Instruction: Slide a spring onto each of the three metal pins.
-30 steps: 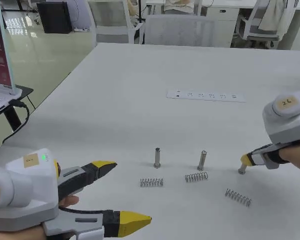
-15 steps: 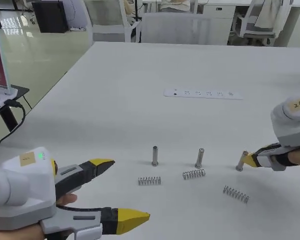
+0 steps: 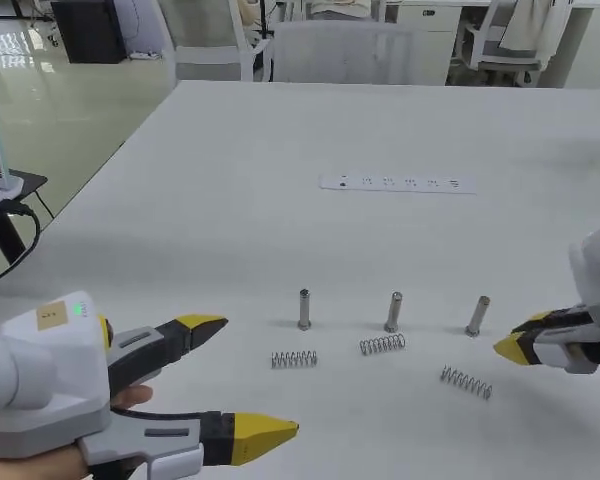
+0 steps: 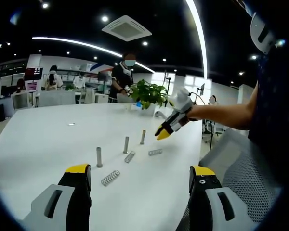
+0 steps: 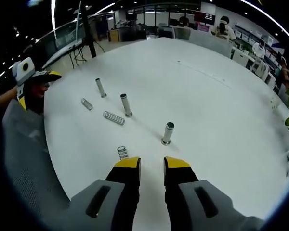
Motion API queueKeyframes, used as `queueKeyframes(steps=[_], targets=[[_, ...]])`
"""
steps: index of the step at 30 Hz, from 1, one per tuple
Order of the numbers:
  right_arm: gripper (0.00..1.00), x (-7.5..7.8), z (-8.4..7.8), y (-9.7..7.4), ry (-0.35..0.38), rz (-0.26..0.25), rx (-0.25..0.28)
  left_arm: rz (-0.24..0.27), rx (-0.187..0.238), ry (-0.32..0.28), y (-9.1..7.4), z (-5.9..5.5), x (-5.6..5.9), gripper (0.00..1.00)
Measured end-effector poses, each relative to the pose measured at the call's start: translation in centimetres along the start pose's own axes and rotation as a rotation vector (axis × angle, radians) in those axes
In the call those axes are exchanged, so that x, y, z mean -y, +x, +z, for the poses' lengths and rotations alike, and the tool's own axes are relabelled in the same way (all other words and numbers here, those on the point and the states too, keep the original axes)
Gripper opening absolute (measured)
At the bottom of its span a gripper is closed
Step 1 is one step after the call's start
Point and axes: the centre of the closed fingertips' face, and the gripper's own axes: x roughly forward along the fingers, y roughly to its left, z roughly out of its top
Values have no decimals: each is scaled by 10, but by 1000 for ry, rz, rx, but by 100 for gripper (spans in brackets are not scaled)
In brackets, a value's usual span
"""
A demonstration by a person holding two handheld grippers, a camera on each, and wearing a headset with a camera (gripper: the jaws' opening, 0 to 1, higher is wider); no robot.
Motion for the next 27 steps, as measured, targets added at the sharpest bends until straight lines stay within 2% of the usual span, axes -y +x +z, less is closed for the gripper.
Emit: queueKeyframes(steps=[5,10,22,27], targets=[[17,-15,-8,4,-52,65,-17,1,-2,-1,-1,-1,0,81],[17,-25,-15,10,-90,105,-40,1,-4,0,-1,-2,0,81],[14,-31,-30,25,-204,134,-118,1,-3,0,-1,-1,0,80],[13,-32,-31,29,-221,143,-133,-1,-6,1,0,-1,1,80]])
